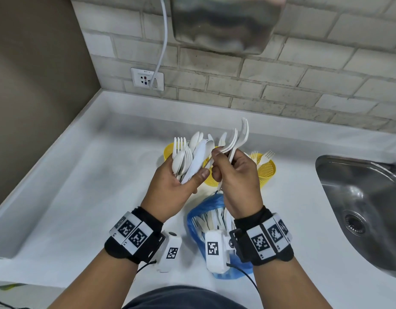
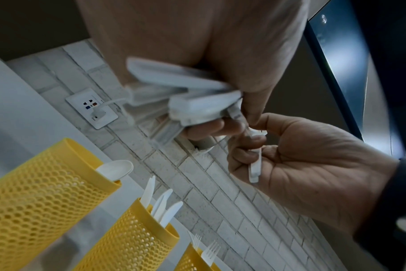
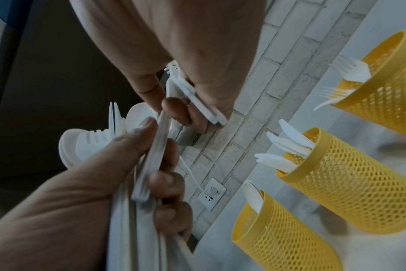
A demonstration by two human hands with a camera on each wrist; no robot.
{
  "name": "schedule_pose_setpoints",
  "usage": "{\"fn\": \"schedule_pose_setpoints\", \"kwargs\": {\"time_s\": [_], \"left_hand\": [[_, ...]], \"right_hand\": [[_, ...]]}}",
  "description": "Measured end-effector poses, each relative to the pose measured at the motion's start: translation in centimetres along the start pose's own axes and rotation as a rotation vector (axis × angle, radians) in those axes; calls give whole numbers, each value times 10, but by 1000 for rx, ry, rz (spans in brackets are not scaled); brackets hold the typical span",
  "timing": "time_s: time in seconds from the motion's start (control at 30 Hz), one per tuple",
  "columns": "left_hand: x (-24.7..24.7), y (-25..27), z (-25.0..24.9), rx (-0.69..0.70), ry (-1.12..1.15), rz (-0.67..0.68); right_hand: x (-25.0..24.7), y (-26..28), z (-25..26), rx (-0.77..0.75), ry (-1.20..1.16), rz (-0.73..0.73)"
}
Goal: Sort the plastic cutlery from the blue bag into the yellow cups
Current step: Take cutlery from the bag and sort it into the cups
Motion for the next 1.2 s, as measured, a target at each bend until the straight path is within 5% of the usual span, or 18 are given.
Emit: {"fn": "schedule_pose_setpoints", "kwargs": {"time_s": [0.4, 0.67, 0.83, 1.0, 1.2], "left_hand": [[-2, -2, -4, 17, -3, -38], [-1, -2, -1, -8, 63, -21], [-5, -1, -2, -17, 50, -61], [-5, 0, -2, -9, -11, -70], [-9, -3, 1, -8, -98, -141]], "right_hand": [[19, 7, -14, 69, -20, 107], [19, 5, -14, 180, -344, 83], [3, -6, 8, 111, -455, 29], [-10, -6, 38, 14, -382, 10], [16, 19, 67, -174, 43, 162]]}}
Point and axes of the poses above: each hand's wrist, its own y-axis away from the middle knuckle, its own x-axis out of the palm, z = x × y, the point moved 10 cm from there along -y, towards the middle knuckle, and after that the axes turned 12 degrees about -y, right-handed, at the moved point
